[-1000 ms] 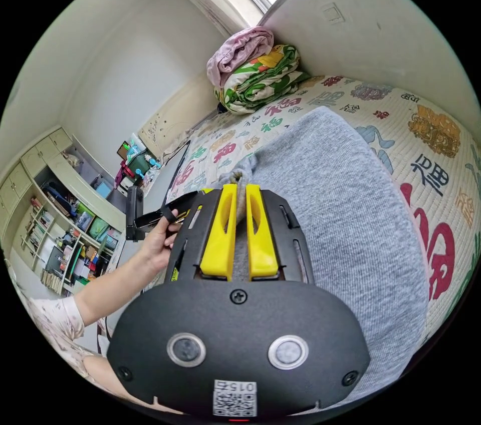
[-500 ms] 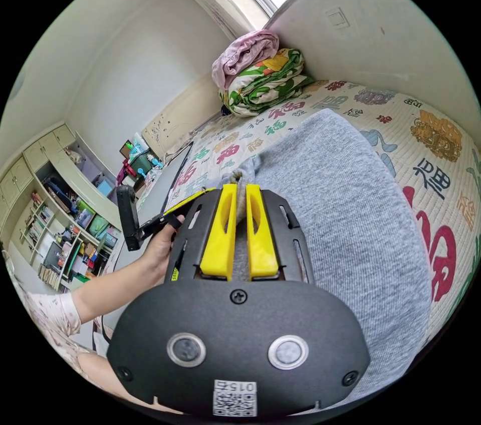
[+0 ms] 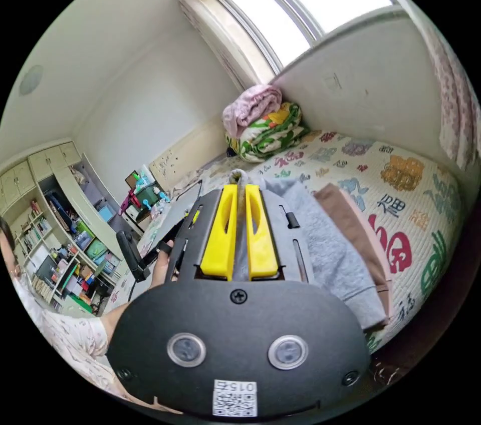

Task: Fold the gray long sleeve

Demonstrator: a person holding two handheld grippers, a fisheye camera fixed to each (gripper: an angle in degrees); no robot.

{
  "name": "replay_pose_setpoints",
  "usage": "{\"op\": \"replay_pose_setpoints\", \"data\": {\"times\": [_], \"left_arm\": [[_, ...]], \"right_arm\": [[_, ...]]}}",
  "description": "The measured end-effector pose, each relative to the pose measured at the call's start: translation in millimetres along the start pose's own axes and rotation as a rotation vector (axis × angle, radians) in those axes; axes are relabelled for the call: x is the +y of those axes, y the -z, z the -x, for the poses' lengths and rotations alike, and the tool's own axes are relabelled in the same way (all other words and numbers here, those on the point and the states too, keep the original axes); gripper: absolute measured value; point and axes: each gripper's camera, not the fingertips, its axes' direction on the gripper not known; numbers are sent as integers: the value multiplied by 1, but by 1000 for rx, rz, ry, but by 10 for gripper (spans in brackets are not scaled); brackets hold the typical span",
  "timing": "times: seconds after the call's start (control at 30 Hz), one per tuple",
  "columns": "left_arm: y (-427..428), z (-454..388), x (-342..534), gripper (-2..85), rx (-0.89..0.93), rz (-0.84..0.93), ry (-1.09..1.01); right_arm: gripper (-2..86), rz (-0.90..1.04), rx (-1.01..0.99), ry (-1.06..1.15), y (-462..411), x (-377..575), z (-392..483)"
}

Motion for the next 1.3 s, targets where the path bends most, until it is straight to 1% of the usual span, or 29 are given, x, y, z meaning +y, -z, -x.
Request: {"op": "replay_pose_setpoints", "data": {"times": [0.03,0.07,0.1,0.13,0.17,0.23,0.27,0.3,0.33,0.37,0.4,0.43,0.47,0.53,0.63,0.7,0.77,0.83,0.87,0.93,0.97,1.03,1.07,1.13,1.17,1.2,1.27,1.3], "left_arm": [[35,-9,-7,14,14,-33,-6],[55,-13,-11,14,15,-51,-11],[96,-20,-19,13,11,-93,-25],[139,-26,-27,12,5,-124,-46],[162,-28,-31,12,-1,-143,-60],[256,-43,-45,12,-56,-230,-133],[280,-47,-48,12,-73,-254,-151],[327,-56,-53,11,-115,-296,-187],[371,-65,-56,11,-168,-327,-220],[394,-70,-57,11,-193,-347,-236],[437,-78,-57,11,-233,-387,-259],[478,-86,-58,11,-259,-417,-276],[498,-90,-58,11,-268,-427,-279],[568,-106,-57,12,-325,-476,-284],[637,-123,-56,13,-416,-514,-244],[668,-130,-57,14,-457,-526,-222],[688,-130,-61,15,-494,-521,-188],[698,-114,-72,18,-530,-462,-115],[697,-107,-76,19,-537,-441,-94],[680,-67,-90,24,-549,-363,24],[672,-55,-94,27,-562,-340,49],[629,3,-102,41,-627,-268,170],[618,18,-102,45,-653,-247,201],[588,60,-98,63,-771,-128,355],[586,62,-97,65,-777,-103,369],[585,56,-93,71,-768,-90,352],[589,41,-86,85,-776,-51,329],[592,34,-80,94,-797,11,341]], "right_arm": [[19,-44,13,20,36,-4,16],[19,-63,31,27,52,-6,24],[18,-101,42,52,84,-7,35],[17,-140,29,64,112,-5,42],[16,-160,20,61,125,-4,45],[14,-230,-49,49,171,8,51],[14,-236,-66,44,179,11,53],[13,-225,-99,42,188,19,56],[12,-193,-121,45,190,28,58],[11,-172,-131,46,189,33,59],[10,-150,-180,41,187,46,57],[8,-136,-276,11,181,60,51],[8,-125,-335,-7,177,67,48],[3,-97,-530,-57,156,93,43],[4,-55,-645,-44,131,120,59],[11,-10,-691,-22,115,130,68],[17,41,-714,-12,93,136,72],[21,97,-724,-1,50,142,67],[22,112,-713,2,37,144,65],[21,196,-652,-13,-32,152,54],[21,221,-621,-8,-54,153,52],[28,322,-471,-7,-149,166,42],[31,350,-422,-3,-174,171,38],[42,463,-237,-44,-253,196,16],[37,481,-215,-64,-265,203,9],[27,485,-249,-53,-275,214,-2],[40,476,-332,32,-279,231,-21],[50,504,-345,86,-283,242,-38]]}}
